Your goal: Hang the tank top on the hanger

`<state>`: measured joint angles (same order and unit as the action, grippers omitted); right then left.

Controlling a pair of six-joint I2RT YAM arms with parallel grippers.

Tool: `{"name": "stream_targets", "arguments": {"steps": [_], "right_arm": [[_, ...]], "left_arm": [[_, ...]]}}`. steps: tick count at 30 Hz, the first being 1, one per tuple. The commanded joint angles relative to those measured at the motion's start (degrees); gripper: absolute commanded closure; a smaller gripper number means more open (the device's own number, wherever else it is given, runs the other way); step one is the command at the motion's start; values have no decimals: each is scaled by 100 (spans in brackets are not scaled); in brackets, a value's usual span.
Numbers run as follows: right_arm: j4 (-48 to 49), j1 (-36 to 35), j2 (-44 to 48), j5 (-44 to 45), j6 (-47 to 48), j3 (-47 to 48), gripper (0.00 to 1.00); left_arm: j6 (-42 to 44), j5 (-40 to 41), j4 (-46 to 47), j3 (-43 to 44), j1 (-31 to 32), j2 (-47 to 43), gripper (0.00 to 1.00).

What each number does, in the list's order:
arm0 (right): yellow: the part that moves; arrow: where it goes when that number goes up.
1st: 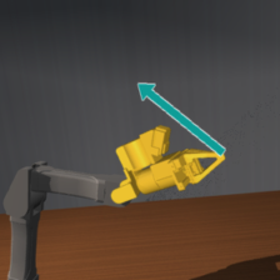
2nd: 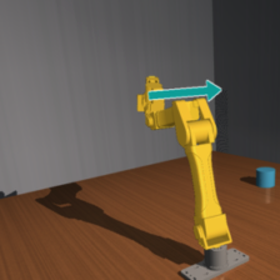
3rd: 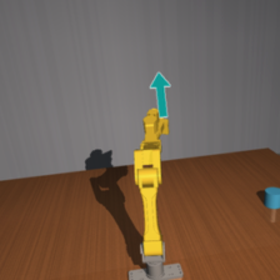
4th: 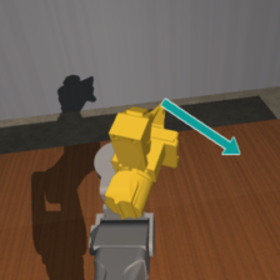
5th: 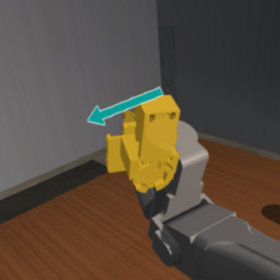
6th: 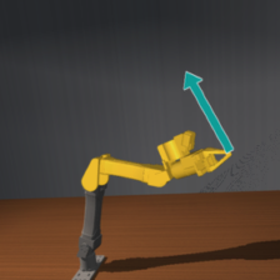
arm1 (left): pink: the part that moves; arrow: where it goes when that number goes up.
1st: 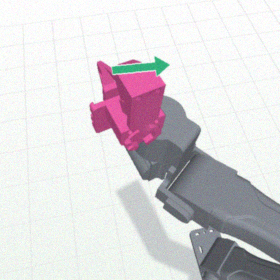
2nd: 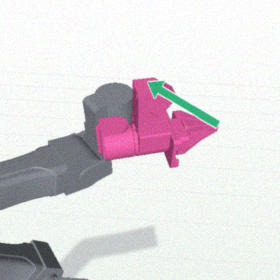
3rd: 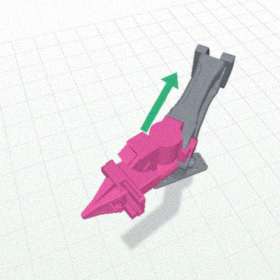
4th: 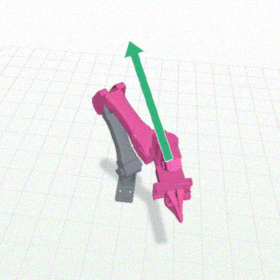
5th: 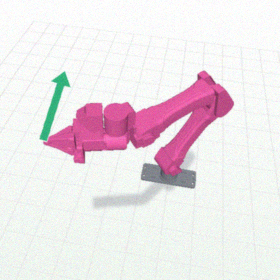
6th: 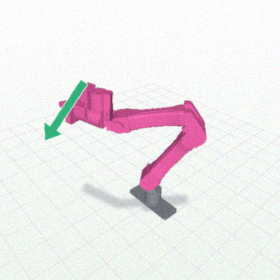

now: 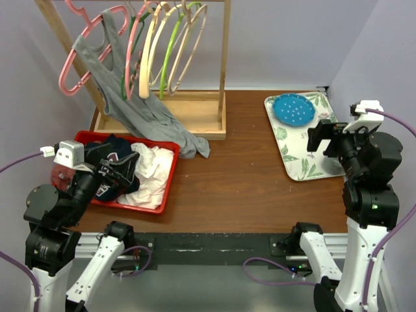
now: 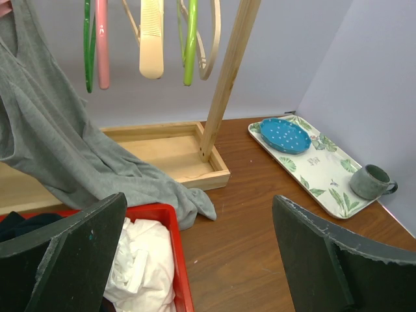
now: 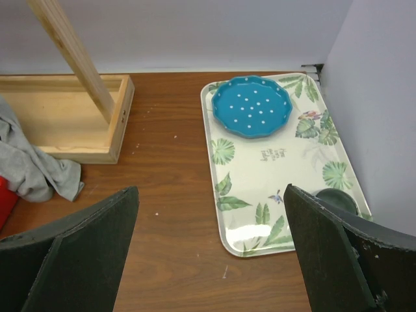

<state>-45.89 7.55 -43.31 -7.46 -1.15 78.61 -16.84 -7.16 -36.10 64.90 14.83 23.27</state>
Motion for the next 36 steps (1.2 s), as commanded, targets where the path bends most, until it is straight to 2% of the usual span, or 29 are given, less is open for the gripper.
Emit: {"name": "stream_targets", "arguments": {"steps": [1, 17, 18, 19, 21, 23, 26, 31, 36], "right_arm": [[168, 27, 33, -44, -52, 23, 1], [150, 27, 33, -281, 79, -3, 1], [116, 27, 24, -430, 315, -21, 1], [63, 27, 33, -1093, 491, -30, 1], [-321, 27, 16, -2209, 1534, -109, 1], [-648, 27, 15, -4199, 2395, -353, 1], [-449, 27, 42, -5350, 2331, -1037, 1], [404, 10, -125, -5318, 2154, -2136, 1], [896, 1, -494, -5151, 2259, -2876, 1]], "left_arm": [[76, 57, 85, -4, 38, -15, 0], [76, 48, 85, 5, 38, -6, 0], [67, 83, 59, 13, 38, 2, 0], [41, 248, -28, 31, 38, 20, 0], [-247, 635, -195, 57, 38, 64, 0], [-460, 1198, -494, 75, 38, 90, 0], [-794, 1936, -898, -12, 38, 29, 0], [-1084, 2473, -961, -792, 38, -86, 0], [-1664, 2623, -601, -1515, 46, 449, 3]]}}
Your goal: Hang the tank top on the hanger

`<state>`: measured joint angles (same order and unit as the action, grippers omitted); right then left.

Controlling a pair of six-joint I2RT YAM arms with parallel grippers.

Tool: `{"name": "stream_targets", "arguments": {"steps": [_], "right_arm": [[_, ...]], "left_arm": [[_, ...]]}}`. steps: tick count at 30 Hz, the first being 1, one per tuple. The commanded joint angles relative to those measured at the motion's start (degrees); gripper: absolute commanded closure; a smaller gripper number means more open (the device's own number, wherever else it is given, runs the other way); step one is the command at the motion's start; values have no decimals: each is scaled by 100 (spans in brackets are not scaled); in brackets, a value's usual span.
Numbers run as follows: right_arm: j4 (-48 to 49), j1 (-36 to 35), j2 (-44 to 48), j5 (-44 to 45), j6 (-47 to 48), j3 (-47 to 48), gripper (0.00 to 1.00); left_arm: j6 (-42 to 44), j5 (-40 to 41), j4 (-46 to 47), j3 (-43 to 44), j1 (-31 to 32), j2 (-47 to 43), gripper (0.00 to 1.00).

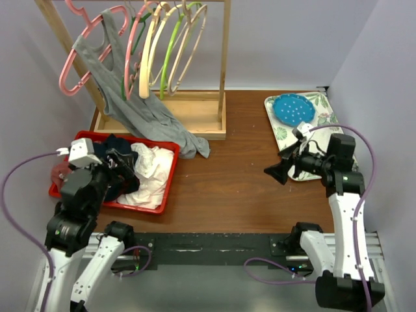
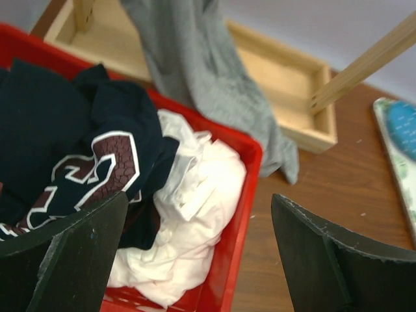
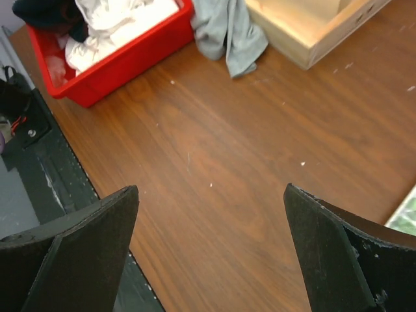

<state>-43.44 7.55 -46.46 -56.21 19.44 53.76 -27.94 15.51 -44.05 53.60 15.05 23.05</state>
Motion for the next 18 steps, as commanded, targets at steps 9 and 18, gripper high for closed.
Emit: {"name": "stream_targets", "arguments": {"steps": [9, 18], "right_arm": [[776, -8, -487, -207, 315, -674, 1], [486, -17, -496, -154, 526, -559, 1]], "left_arm": [[-1626, 1779, 275, -351, 16, 2526, 43], [-1855, 2475, 11, -36, 16, 2820, 38]]}}
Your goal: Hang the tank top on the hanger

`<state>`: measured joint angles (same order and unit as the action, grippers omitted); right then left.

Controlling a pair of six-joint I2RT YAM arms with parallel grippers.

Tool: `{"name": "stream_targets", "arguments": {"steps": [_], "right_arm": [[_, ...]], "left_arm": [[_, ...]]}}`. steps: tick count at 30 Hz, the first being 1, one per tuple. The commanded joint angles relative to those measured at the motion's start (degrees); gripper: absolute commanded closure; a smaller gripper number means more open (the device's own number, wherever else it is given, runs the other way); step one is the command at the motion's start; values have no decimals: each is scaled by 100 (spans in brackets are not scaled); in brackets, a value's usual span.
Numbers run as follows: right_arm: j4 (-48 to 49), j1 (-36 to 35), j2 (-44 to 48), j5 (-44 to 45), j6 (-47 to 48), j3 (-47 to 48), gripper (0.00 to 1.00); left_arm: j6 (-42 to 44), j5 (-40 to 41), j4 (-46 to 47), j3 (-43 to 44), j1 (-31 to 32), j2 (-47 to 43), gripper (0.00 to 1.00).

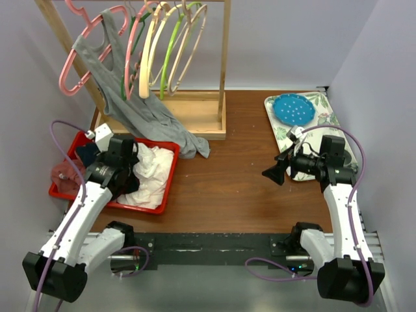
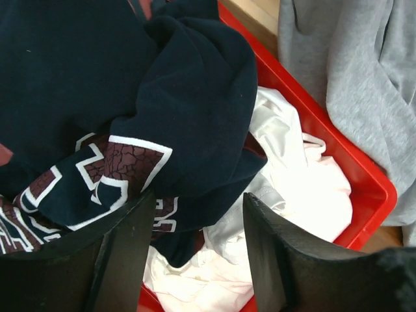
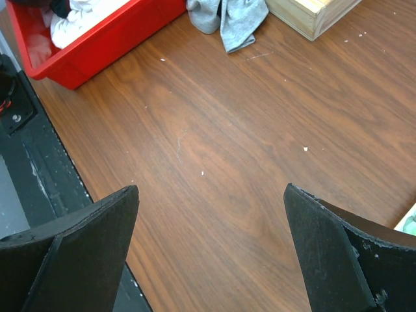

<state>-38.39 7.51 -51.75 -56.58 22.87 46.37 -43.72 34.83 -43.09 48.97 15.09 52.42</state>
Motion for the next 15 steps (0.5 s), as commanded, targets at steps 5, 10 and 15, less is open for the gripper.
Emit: {"name": "stream_targets", "arguments": {"steps": [5, 10, 15], "right_arm": [[7, -21, 33, -99, 174, 180, 2], [25, -21, 16, -38, 139, 153, 1], [51, -13, -2, 6, 121, 144, 1]], "left_arm": [[-242, 595, -384, 754, 11, -408, 34], [-268, 832, -516, 649, 11, -505, 32], [-198, 780, -79, 184, -85, -347, 39]]}}
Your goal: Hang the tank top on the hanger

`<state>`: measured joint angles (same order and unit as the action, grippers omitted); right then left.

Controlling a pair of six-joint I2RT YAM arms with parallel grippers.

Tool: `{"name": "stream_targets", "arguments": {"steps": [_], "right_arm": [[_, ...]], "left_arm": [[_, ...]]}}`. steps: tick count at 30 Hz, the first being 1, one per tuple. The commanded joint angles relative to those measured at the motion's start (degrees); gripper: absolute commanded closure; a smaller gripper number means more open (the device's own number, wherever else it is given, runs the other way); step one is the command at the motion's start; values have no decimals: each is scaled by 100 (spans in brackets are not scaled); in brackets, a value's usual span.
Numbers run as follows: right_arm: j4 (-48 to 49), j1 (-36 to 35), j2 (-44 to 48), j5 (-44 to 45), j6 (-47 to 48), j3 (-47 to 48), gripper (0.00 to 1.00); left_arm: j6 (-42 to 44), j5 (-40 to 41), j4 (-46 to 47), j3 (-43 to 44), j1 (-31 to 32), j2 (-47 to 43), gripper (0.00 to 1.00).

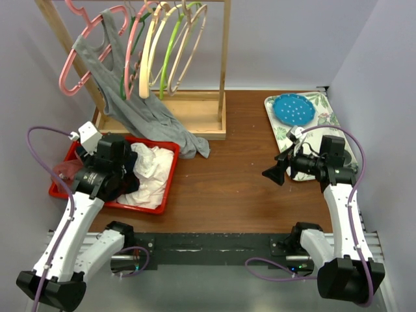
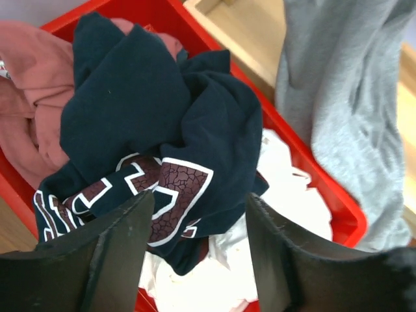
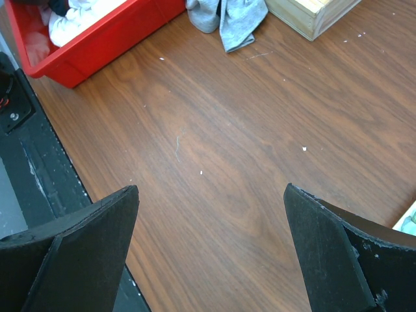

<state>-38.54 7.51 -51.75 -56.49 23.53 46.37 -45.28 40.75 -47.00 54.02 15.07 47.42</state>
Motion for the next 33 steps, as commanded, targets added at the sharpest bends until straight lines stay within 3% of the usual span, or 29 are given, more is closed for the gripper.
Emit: {"name": "stream_targets", "arguments": {"steps": [1, 4, 5, 8, 14, 20, 23, 28, 33], "right_arm": [[66, -13, -2, 15, 55, 144, 1], [58, -13, -11, 50, 55, 144, 1], [58, -21, -11, 76, 55, 144, 1], [66, -21, -11, 112, 64, 144, 1], [84, -13, -64, 129, 55, 153, 1], [93, -13, -90, 200, 55, 144, 1], [110, -13, -108, 217, 55, 144, 1], [110, -13, -108, 261, 64, 136, 1], [110, -13, -108, 279, 82, 136, 1]], "left_arm": [[44, 118, 419, -391, -162, 188, 40], [281, -549, 858, -673, -828, 303, 53], [326, -707, 947, -752, -1091, 286, 69], [501, -867, 1009, -569, -1138, 76, 100], [986, -1315, 983, 878, -1129, -619, 100], [819, -1850, 999, 2539, -1129, -497, 100], [906, -2561, 1236, 3297, -1120, -278, 100], [925, -4512, 2026, 4019, -998, -31, 100], [381, -6665, 3722, 4055, -752, 197, 100]]}}
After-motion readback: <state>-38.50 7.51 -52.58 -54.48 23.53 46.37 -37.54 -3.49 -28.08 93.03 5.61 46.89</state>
